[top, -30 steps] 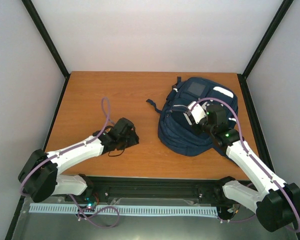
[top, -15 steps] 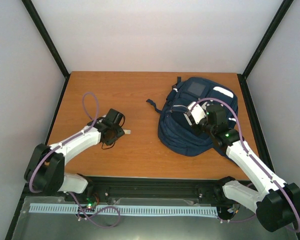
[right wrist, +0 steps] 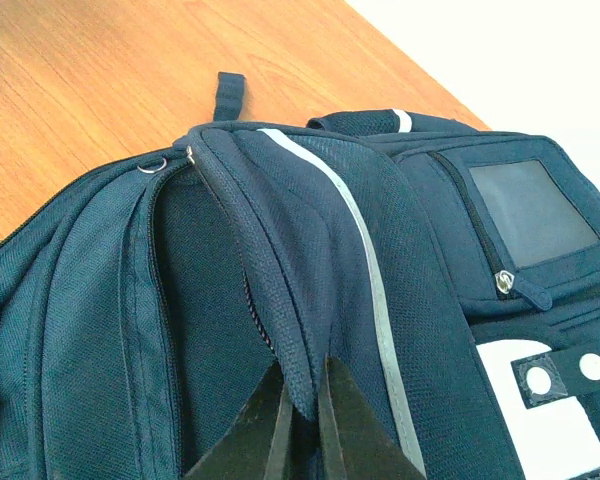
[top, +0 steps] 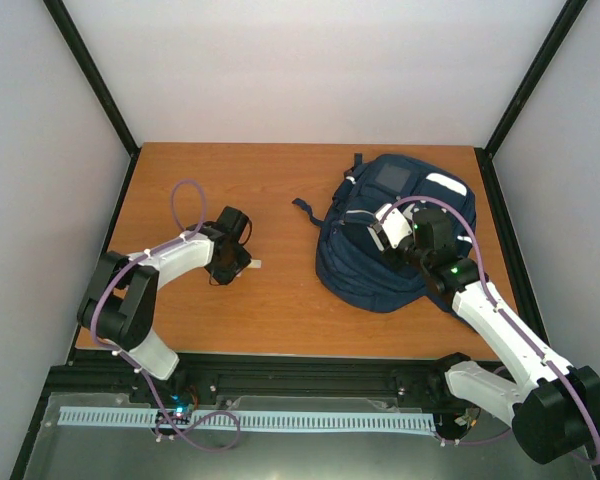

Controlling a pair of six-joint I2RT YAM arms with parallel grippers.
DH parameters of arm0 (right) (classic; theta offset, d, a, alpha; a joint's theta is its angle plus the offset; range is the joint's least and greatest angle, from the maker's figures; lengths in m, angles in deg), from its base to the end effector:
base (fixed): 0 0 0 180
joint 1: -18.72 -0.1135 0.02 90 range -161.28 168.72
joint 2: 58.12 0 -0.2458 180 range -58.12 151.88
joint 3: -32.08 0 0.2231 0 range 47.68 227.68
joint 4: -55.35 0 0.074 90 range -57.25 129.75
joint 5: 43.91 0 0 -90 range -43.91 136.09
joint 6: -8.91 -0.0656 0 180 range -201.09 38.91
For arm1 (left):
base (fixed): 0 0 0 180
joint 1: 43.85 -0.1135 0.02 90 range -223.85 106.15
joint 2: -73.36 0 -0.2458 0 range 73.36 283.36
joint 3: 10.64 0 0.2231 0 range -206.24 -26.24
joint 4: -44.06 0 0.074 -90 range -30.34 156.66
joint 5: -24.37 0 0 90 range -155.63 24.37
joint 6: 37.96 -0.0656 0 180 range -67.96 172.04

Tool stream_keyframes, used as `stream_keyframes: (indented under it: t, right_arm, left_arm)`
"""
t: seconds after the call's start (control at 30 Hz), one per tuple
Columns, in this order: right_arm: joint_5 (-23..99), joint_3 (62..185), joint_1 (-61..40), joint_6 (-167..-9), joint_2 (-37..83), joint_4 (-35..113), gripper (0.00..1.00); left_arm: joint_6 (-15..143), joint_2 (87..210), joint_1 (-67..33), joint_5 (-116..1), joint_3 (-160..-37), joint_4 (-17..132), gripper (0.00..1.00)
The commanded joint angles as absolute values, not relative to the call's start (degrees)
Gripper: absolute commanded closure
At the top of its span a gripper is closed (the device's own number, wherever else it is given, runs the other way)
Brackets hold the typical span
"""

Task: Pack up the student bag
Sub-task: Pick up the stationery from the center of the board.

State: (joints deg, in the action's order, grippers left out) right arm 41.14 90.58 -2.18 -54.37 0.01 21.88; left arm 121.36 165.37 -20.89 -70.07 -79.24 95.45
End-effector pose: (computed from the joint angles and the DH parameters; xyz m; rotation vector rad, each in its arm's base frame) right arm 0.2129 0.0874 0.2476 -0.9122 1.9428 0.0336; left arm 0.2505 -0.1006 0.1360 -1.1535 2.6559 -0.2008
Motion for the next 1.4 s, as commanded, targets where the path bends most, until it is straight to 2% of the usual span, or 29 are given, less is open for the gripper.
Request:
stream_keyframes:
  t: [0.0, 0.53, 0.63, 0.73, 1.03, 1.37]
  right_arm:
    - [39.0, 91.5, -2.0, -54.3, -0.7, 25.1, 0.97]
    - [38.9, 91.5, -1.9, -54.0, -0.3, 24.8, 0.97]
    - [38.8, 91.5, -1.9, -54.0, -0.1, 24.7, 0.97]
    - [38.9, 91.5, -1.9, -54.1, 0.0, 24.7, 0.97]
    - [38.8, 91.7, -1.9, -54.2, 0.4, 24.5, 0.97]
    - [38.6, 91.7, -1.8, -54.1, 0.4, 24.5, 0.97]
  left_arm:
    - [122.8, 165.4, -21.5, -69.9, -81.0, 96.5, 0.58]
    - [120.8, 163.2, -25.3, -70.4, -77.9, 97.5, 0.60]
    - [120.0, 163.4, -26.5, -69.6, -77.3, 97.2, 0.66]
    - [119.7, 163.6, -26.8, -69.3, -76.9, 97.1, 0.67]
    - [118.4, 165.3, -26.8, -67.6, -77.0, 96.9, 0.64]
    - [117.0, 156.8, -26.8, -67.6, -73.9, 101.0, 0.80]
